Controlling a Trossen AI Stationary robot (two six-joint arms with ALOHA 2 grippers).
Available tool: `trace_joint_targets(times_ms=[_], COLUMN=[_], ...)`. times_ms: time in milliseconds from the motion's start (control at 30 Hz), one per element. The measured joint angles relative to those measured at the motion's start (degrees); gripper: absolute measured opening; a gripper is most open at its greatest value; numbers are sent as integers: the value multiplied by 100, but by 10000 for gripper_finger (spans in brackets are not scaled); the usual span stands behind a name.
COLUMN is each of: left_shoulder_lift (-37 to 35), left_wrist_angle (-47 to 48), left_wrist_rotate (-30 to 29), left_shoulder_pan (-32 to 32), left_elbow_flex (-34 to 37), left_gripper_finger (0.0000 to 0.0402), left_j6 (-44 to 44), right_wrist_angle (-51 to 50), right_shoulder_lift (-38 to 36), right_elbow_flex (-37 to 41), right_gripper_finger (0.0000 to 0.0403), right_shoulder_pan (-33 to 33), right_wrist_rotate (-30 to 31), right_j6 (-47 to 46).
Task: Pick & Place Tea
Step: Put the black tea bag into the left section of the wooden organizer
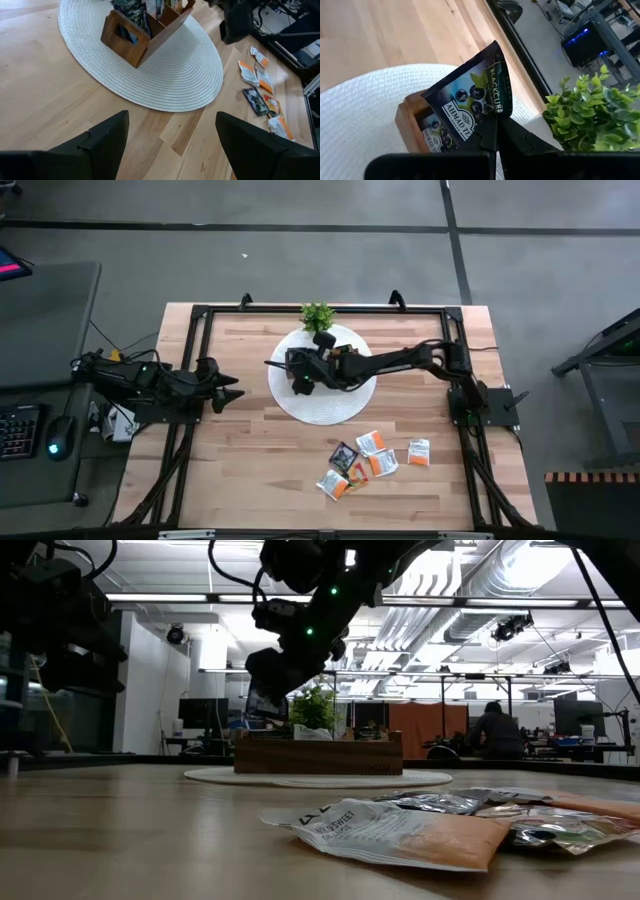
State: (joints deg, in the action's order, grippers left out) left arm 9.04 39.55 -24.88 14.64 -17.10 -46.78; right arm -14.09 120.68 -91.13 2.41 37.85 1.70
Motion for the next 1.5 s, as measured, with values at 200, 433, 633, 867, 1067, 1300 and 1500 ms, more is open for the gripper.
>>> trace_joint_targets(times_ms=[200, 433, 633, 867, 1067, 1300, 1500], left_shoulder_lift=[0, 0, 0, 0, 0, -2, 0], left_wrist_angle=[0, -2, -1, -2, 0, -2, -1], left_wrist_rotate=[0, 0, 1, 0, 0, 0, 0], left_shoulder_pan=[1, 0, 1, 1, 1, 0, 1], left_elbow_flex=[0, 0, 0, 0, 0, 0, 0], left_gripper_finger=[296, 296, 296, 296, 296, 296, 296], left_j6=[-1, 0, 0, 0, 0, 0, -1], right_wrist_angle=[147, 152, 147, 59, 60, -63, -107], right_shoulder_lift=[214, 326, 326, 323, 321, 319, 319], right_elbow_flex=[0, 6, 6, 9, 9, 9, 13], right_gripper_finger=[0, 0, 0, 0, 1, 21, 45], right_shoulder_pan=[48, 77, 146, 184, 184, 212, 218], right_wrist_rotate=[-68, -82, -153, -404, -670, -617, -586], right_j6=[-18, -38, -38, -42, -59, -280, -295])
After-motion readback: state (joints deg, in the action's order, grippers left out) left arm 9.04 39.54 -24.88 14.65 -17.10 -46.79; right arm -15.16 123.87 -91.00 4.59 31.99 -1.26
